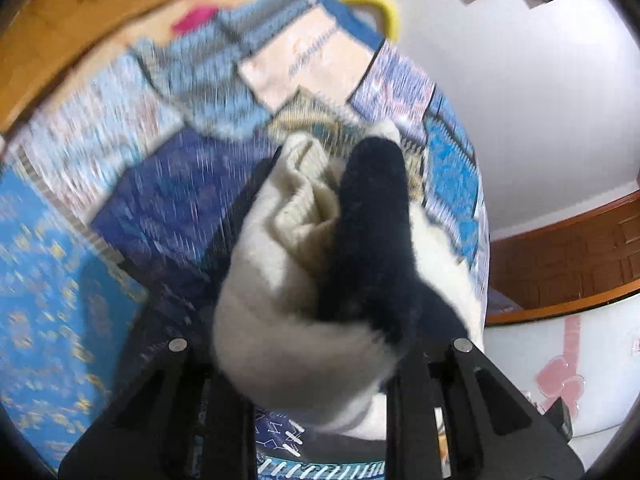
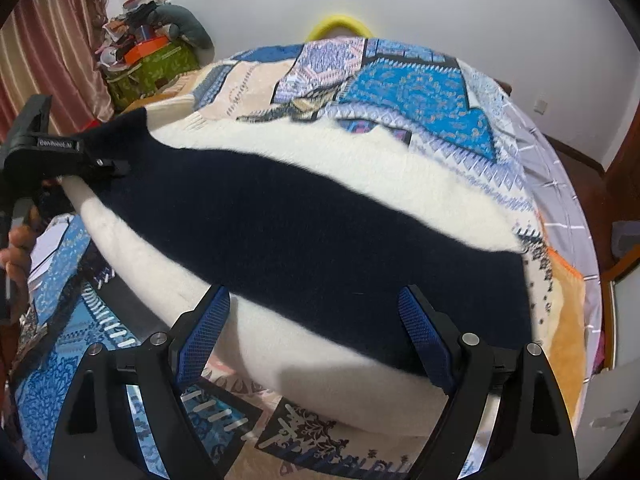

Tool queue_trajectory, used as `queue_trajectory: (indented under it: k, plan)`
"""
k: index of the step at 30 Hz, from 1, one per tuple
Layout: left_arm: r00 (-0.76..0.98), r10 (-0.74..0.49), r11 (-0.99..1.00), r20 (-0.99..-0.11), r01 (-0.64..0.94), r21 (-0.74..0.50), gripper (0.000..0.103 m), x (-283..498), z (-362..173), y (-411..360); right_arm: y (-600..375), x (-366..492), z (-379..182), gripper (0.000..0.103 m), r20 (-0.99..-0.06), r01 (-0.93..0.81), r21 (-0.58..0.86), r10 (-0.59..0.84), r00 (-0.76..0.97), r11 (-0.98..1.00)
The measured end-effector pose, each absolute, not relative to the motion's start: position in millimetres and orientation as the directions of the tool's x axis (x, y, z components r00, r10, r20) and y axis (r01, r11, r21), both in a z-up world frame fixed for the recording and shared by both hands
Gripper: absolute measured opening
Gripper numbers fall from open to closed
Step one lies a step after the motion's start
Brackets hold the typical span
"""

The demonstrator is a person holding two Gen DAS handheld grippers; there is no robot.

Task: Fold small clothes
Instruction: 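Grasp the folded sweater bundle with the left gripper and lift it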

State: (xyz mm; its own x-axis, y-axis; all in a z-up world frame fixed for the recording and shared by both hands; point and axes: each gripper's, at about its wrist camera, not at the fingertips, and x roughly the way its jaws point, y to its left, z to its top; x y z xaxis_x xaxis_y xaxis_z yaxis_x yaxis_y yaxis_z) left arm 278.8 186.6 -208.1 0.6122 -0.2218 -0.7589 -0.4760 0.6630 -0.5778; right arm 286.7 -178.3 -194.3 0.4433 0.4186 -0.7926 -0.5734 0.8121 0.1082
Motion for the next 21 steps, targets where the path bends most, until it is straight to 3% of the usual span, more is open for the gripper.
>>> queue_trajectory:
  k: [5, 11, 21]
  plan:
    - [0.681, -0.085, 0.707, -0.728, -0.473, -0.525, 0.022, 279, -149, 200, -187, 287, -176, 0.084, -0.765, -0.571, 0.108, 0.435, 0.475, 0.814]
    - [0.694, 0.069, 0.844, -0.717, -0.424, -0.329, 0.022, 297, -91, 177, -198, 286, -162, 0.084, -0.74, -0.572, 0.102, 0.447, 0.503, 0.814]
    - [0.716, 0.009, 0.961, -0.698, -0.198, -0.191, 0.022, 338, -69, 51, -217, 287, -193, 0.084, -0.783, -0.541, 0.164, 0.442, 0.437, 0.825]
